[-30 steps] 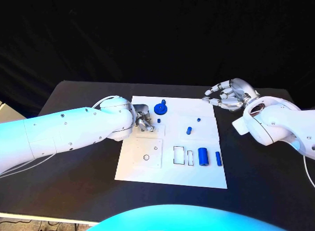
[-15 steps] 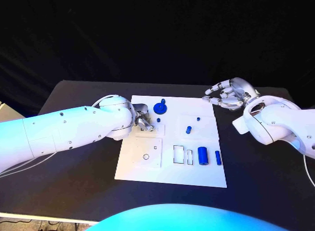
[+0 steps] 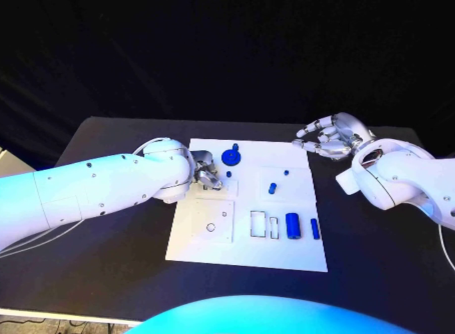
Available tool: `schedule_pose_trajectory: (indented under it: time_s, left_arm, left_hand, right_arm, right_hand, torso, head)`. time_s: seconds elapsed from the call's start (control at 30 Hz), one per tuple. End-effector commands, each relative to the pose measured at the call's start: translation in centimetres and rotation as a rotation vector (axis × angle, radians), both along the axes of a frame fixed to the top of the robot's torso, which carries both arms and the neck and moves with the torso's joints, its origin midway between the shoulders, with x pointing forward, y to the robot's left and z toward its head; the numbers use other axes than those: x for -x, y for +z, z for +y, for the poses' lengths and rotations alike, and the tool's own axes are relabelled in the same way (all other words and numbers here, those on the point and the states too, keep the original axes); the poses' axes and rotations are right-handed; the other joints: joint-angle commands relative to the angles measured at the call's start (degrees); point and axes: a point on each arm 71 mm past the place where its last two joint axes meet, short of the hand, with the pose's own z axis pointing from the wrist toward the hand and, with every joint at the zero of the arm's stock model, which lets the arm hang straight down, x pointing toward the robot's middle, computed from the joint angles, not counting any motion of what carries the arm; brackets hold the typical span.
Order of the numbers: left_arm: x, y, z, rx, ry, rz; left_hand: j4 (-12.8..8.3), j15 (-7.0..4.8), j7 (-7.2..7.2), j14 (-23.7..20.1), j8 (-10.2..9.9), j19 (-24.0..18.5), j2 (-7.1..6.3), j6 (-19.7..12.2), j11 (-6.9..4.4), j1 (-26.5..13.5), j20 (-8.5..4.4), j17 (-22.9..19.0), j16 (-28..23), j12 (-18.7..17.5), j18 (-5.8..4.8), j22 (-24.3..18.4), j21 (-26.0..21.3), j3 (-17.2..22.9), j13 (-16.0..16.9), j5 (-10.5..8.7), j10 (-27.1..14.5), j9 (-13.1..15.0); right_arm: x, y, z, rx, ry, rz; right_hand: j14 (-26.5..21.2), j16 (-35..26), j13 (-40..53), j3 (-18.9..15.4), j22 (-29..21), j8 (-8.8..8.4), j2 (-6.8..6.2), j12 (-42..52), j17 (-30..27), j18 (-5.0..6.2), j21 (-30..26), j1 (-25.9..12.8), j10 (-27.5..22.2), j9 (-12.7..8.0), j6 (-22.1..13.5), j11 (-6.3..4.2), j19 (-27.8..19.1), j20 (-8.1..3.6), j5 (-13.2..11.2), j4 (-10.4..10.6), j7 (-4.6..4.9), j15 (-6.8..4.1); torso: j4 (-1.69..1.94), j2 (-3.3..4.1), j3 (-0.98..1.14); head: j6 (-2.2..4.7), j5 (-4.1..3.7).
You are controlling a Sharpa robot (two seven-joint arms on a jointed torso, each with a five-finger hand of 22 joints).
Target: Assemble the parts on the task board
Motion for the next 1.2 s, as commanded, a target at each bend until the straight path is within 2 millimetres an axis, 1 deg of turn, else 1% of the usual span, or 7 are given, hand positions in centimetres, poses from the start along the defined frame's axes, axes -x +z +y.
schedule_pose_trajectory:
  time_s: [0.03, 0.33, 0.63, 0.83, 0.9, 1.1, 1.2]
  left_arm:
    - [0.24, -0.50, -0.05, -0.008, -0.007, 0.035]
    - [0.13, -0.54, -0.07, -0.007, -0.004, 0.036]
    - [0.01, -0.65, -0.19, -0.013, -0.008, 0.046]
    - [-0.11, -0.71, -0.21, -0.017, -0.008, 0.050]
    - [-0.16, -0.73, -0.20, -0.017, -0.006, 0.050]
    - [-0.30, -0.78, -0.17, -0.019, -0.002, 0.051]
    - [-0.34, -0.80, -0.14, -0.020, -0.001, 0.052]
  left_hand:
    - [0.46, -0.32, -1.71, 4.65, 0.29, -0.21, 0.02, 1.42, -0.29, -0.76, -0.16, 9.97, -0.23, -0.21, -0.42, 2.50, -0.32, -0.08, 0.02, -0.33, -0.05, 0.08]
    - [1.80, -0.34, -1.73, 4.64, 0.21, -0.24, 0.06, 1.62, -0.30, -1.55, -0.22, 9.93, -0.24, -0.19, -0.41, 2.44, -0.40, -2.11, 0.07, -0.29, -0.10, 0.10]
    - [2.54, -0.36, -1.77, 4.67, 0.16, -0.15, -0.03, 1.75, -0.32, -1.80, -0.23, 10.04, -0.18, -0.05, -0.43, 2.54, -0.39, -3.57, 0.28, -0.28, -0.03, 0.10]
    - [3.72, -0.37, -1.77, 4.69, 0.02, -0.17, 0.05, 1.89, -0.33, -2.04, -0.25, 10.11, -0.13, -0.02, -0.42, 2.50, -0.45, -5.48, 0.34, -0.23, -0.05, 0.05]
    - [4.34, -0.36, -1.77, 4.68, -0.05, -0.16, 0.10, 1.96, -0.32, -2.11, -0.26, 10.08, -0.14, 0.01, -0.42, 2.51, -0.46, -6.53, 0.40, -0.17, -0.05, 0.03]
    - [6.29, -0.34, -1.72, 4.68, -0.23, -0.14, 0.42, 2.14, -0.28, -2.33, -0.25, 10.10, -0.12, 0.07, -0.42, 2.53, -0.51, -9.10, 0.50, -0.12, -0.05, -0.03]
    - [6.60, -0.33, -1.72, 4.68, -0.24, -0.12, 0.42, 2.18, -0.27, -2.29, -0.24, 10.10, -0.11, 0.06, -0.43, 2.55, -0.50, -9.68, 0.49, -0.13, -0.06, -0.02]
  right_arm:
    - [0.05, -0.01, 0.13, 0.002, 0.013, -0.002]
    - [0.04, 0.00, 0.12, 0.002, 0.012, -0.003]
    - [0.07, 0.00, 0.12, 0.003, 0.013, -0.003]
    - [0.12, 0.02, 0.14, 0.003, 0.014, -0.003]
    - [0.14, 0.02, 0.13, 0.002, 0.015, -0.003]
    - [0.16, 0.03, 0.11, 0.002, 0.014, -0.003]
    - [0.16, 0.03, 0.09, 0.003, 0.014, -0.002]
  right_hand:
    - [6.08, 0.19, 11.17, 0.43, 15.06, -0.26, -0.02, -0.18, 15.05, -0.39, 0.25, -0.46, 1.92, -0.08, -0.20, 0.50, 5.90, 0.47, 0.17, 0.06, 0.01, 0.28]
    - [6.08, 0.19, 11.12, 0.41, 15.06, -0.27, -0.07, -0.24, 15.05, -0.39, 0.25, -0.62, 1.87, -0.11, -0.22, 0.50, 5.90, 0.47, 0.15, 0.08, 0.01, 0.29]
    - [6.08, 0.19, 11.12, 0.41, 15.06, -0.27, -0.07, -0.24, 15.05, -0.39, 0.25, -0.62, 1.87, -0.11, -0.22, 0.50, 5.90, 0.47, 0.15, 0.08, 0.01, 0.29]
    - [6.08, 0.19, 11.15, 0.39, 15.06, -0.26, -0.07, -0.21, 15.05, -0.39, 0.25, -0.75, 1.90, -0.13, -0.22, 0.50, 5.90, 0.47, 0.14, 0.09, 0.01, 0.29]
    - [6.08, 0.19, 11.15, 0.38, 15.06, -0.26, -0.07, -0.19, 15.05, -0.39, 0.25, -0.80, 1.91, -0.14, -0.22, 0.50, 5.90, 0.47, 0.13, 0.10, 0.01, 0.28]
    - [6.08, 0.19, 11.14, 0.28, 15.06, -0.25, -0.11, -0.20, 15.05, -0.39, 0.25, -1.15, 1.91, -0.17, -0.20, 0.51, 5.90, 0.47, 0.10, 0.16, 0.01, 0.29]
    - [6.08, 0.19, 11.14, 0.28, 15.06, -0.25, -0.11, -0.20, 15.05, -0.39, 0.25, -1.15, 1.91, -0.17, -0.20, 0.51, 5.90, 0.47, 0.10, 0.16, 0.01, 0.29]
  torso:
    - [0.03, 0.01, -0.01]
    - [0.02, 0.02, -0.04]
    - [0.01, 0.02, 0.00]
    - [0.00, 0.01, 0.01]
    - [-0.01, 0.01, 0.01]
    - [0.02, -0.01, -0.01]
    - [0.01, 0.00, -0.02]
  head:
    - [0.01, -0.02]
    - [-0.09, -0.06]
    - [-0.04, -0.22]
    - [-0.05, -0.28]
    - [0.09, -0.26]
    - [0.08, -0.35]
    - [0.10, -0.35]
